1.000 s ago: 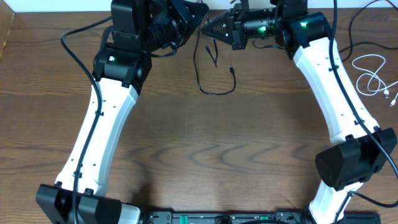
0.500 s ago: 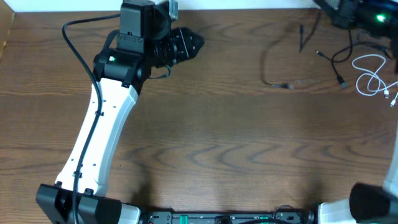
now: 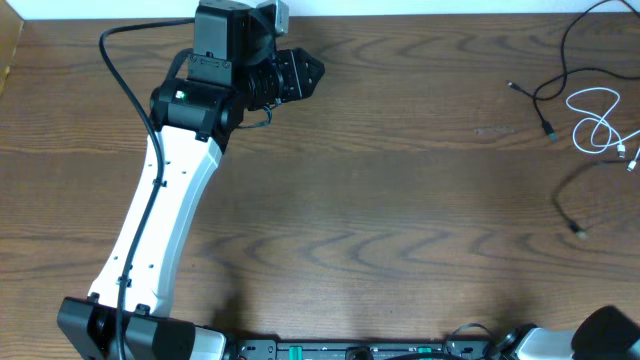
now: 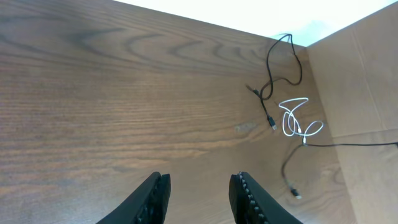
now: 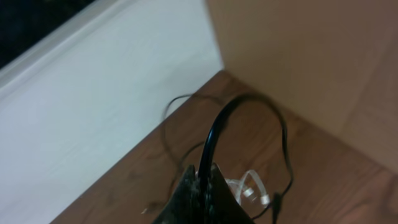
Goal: Untangle cables
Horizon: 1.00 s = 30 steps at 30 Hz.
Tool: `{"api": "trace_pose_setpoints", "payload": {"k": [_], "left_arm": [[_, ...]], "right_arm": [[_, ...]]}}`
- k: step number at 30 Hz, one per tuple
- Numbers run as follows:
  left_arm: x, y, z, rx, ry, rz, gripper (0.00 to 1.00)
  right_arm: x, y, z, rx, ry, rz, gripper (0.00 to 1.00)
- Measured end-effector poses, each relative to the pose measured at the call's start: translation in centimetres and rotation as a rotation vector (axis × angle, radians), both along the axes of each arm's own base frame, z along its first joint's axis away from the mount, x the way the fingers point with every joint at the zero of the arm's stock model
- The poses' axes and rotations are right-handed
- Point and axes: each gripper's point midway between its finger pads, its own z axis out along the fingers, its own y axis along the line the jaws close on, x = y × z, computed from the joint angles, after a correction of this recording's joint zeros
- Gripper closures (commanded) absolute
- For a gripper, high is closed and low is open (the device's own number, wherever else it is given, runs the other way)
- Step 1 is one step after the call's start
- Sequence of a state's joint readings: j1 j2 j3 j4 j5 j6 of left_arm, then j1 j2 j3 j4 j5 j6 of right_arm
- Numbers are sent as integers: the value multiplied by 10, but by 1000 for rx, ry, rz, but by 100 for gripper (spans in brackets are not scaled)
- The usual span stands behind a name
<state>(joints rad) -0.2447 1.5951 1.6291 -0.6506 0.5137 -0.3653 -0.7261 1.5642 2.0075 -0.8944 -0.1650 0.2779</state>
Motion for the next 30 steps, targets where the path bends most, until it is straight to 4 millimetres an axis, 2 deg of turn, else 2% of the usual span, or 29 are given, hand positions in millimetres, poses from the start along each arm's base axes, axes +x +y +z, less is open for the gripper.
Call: {"api": "trace_pose_setpoints", "payload": {"k": [2, 4, 5, 6, 7, 9, 10, 12, 14, 15, 16, 17, 18, 19, 20, 21, 22, 23, 25, 27, 28, 29, 30], "left_arm": [[1, 1, 0, 5, -2, 6, 64], [2, 2, -1, 10, -3, 13, 64], [2, 3, -1, 11, -4, 14, 63], [2, 3, -1, 14, -4, 17, 62], [2, 3, -1, 14, -5, 17, 59], [3, 4, -1, 16, -5, 21, 56], [3, 4, -1, 21, -6, 23, 55], [4, 6, -2, 30, -7, 31, 44], [3, 7, -4, 34, -2, 35, 32], [3, 7, -4, 36, 0, 34, 15], [1, 8, -6, 38, 12, 35, 8], [0, 8, -7, 41, 18, 34, 7], [-3, 9, -11, 45, 40, 35, 6], [-3, 9, -11, 46, 40, 34, 6], [-4, 9, -12, 47, 42, 35, 6], [-4, 9, -12, 47, 43, 35, 6], [-4, 9, -12, 47, 45, 35, 6], [-4, 9, -12, 47, 44, 35, 6], [-4, 9, -12, 47, 43, 35, 5], [-4, 9, -12, 47, 45, 35, 5], [-4, 9, -12, 47, 44, 35, 5], [-4, 9, -12, 48, 45, 35, 5], [-4, 9, -12, 47, 44, 35, 5]], "right_arm": [[12, -24, -2, -29, -21, -32, 99], [28, -38, -20, -16, -3, -33, 97], [39, -42, -38, 8, 25, -28, 91], [48, -44, -56, 35, 58, -17, 82], [54, -43, -65, 49, 76, -8, 70], [78, -25, -110, 108, 183, 59, 32], [83, -17, -123, 125, 220, 81, 23], [95, 10, -156, 173, 319, 151, 10], [97, 38, -169, 208, 378, 212, 4], [98, 55, -173, 233, 402, 257, 1], [99, 70, -176, 255, 417, 297, 1], [99, 83, -179, 269, 435, 339, 1], [101, 116, -181, 297, 453, 442, 1], [100, 130, -181, 308, 464, 484, 1], [97, 155, -178, 310, 482, 564, 1], [93, 175, -172, 301, 489, 627, 1], [91, 183, -169, 294, 488, 653, 1], [85, 200, -158, 278, 482, 702, 1], [61, 228, -130, 259, 456, 778, 1], [32, 244, -112, 266, 459, 807, 1], [0, 257, -101, 285, 485, 824, 1], [-21, 264, -92, 290, 488, 835, 1], [-33, 269, -87, 293, 488, 841, 1]]}}
